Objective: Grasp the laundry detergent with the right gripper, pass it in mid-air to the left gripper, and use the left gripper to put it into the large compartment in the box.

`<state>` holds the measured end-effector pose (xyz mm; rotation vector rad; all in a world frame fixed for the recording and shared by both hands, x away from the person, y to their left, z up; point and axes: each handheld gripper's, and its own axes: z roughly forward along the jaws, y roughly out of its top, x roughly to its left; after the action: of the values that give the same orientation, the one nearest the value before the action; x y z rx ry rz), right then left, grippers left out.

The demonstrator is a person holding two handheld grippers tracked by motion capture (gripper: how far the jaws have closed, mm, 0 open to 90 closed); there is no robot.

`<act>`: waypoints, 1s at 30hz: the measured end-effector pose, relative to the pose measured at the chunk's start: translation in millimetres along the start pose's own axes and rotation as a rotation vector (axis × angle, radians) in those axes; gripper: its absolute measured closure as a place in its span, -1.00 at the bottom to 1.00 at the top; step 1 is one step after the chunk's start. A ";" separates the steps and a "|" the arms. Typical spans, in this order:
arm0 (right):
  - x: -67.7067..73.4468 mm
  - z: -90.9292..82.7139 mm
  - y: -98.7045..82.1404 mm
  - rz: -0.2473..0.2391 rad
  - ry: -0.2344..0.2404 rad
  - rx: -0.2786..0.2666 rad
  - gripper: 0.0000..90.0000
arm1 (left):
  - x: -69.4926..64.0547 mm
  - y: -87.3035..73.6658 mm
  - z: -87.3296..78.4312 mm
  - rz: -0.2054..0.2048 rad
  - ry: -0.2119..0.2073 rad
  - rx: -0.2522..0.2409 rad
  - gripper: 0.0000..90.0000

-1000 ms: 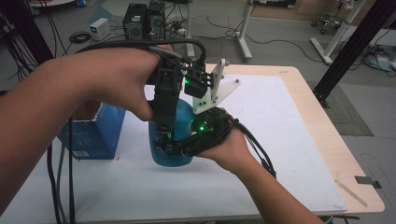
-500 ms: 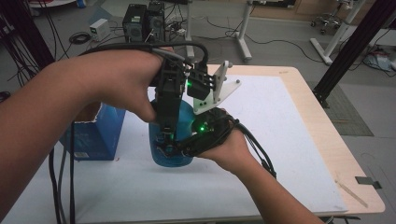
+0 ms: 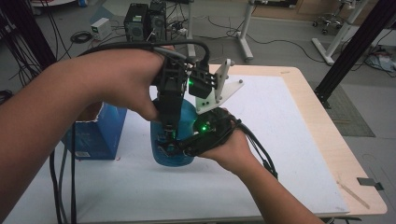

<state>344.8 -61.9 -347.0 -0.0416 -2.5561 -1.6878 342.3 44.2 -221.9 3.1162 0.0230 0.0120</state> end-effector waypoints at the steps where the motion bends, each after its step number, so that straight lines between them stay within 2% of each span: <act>1: 0.1 -0.1 0.1 0.000 0.001 0.000 0.03 | 0.2 0.3 -0.1 0.003 0.000 0.004 -0.15; 7: -0.1 0.2 -0.4 -0.002 0.001 0.007 0.03 | 0.5 1.0 1.5 0.008 -0.003 0.017 -0.13; 13: 0.2 -0.4 0.0 -0.006 0.011 -0.004 0.03 | -0.2 -1.2 -0.5 -0.008 -0.009 -0.002 -0.12; 18: 0.7 0.4 0.3 0.005 0.016 0.006 -0.02 | 0.4 -1.1 0.7 -0.001 -0.018 0.006 -0.12; 20: 0.7 0.8 0.4 0.018 0.021 0.030 -0.22 | 0.9 -1.3 0.6 0.005 -0.009 0.006 -0.12; 22: 0.7 -0.3 -0.7 0.030 0.011 0.078 -0.34 | 1.7 -2.0 -0.1 0.000 -0.004 0.005 -0.12; 24: 1.3 -4.6 -2.2 0.031 0.004 0.084 -0.46 | 3.1 -5.6 -2.1 -0.011 -0.001 0.001 -0.12; 26: 1.3 -13.0 -3.2 0.033 -0.014 0.087 -0.52 | 4.4 -8.7 -3.7 -0.014 -0.003 0.004 -0.12; 29: 0.1 -28.1 -3.8 0.040 -0.063 0.101 -0.73 | 5.0 -13.7 -6.1 -0.025 -0.002 0.003 -0.12; 30: -1.0 -33.5 -4.1 0.038 -0.084 0.114 -0.73 | 5.2 -15.8 -8.3 -0.033 -0.003 0.006 -0.12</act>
<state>347.1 -94.3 -337.7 -0.1560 -2.6893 -1.5566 347.2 60.2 -213.9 3.1216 0.0747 0.0059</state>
